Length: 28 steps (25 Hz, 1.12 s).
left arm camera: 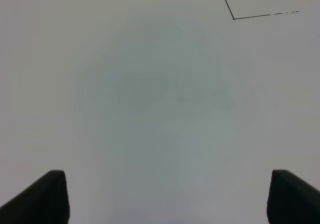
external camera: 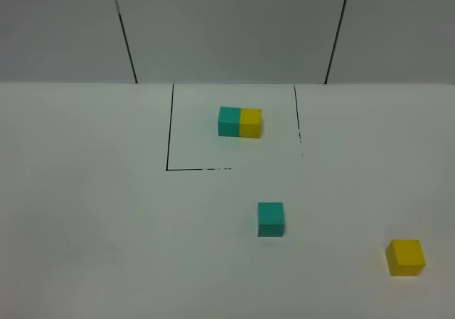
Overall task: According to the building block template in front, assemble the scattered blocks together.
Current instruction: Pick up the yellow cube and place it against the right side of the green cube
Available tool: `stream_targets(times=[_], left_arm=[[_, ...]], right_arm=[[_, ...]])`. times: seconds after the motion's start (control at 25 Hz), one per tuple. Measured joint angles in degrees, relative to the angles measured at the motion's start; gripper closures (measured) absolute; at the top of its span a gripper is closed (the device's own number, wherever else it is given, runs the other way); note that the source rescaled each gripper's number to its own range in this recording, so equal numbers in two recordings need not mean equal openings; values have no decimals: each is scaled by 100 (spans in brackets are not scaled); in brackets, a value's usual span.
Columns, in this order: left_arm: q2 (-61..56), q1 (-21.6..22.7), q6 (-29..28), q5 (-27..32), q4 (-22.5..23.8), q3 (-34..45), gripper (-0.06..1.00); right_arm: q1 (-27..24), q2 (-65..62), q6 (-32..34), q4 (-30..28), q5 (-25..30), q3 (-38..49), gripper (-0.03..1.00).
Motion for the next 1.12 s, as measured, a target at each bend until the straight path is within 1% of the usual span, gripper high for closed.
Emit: stream_targets(times=[0.16, 0.64, 0.88, 1.12], left_arm=[[0, 0, -125, -5, 78, 0, 22], [0, 0, -174, -5, 94, 0, 22], [0, 0, -542, -37, 348, 0, 23], [0, 0, -599, -39, 383, 0, 23]], right_arm=[[0, 0, 0, 0, 0, 0, -3], [0, 0, 0, 0, 0, 0, -3], [0, 0, 0, 0, 0, 0, -3], [0, 0, 0, 0, 0, 0, -3]])
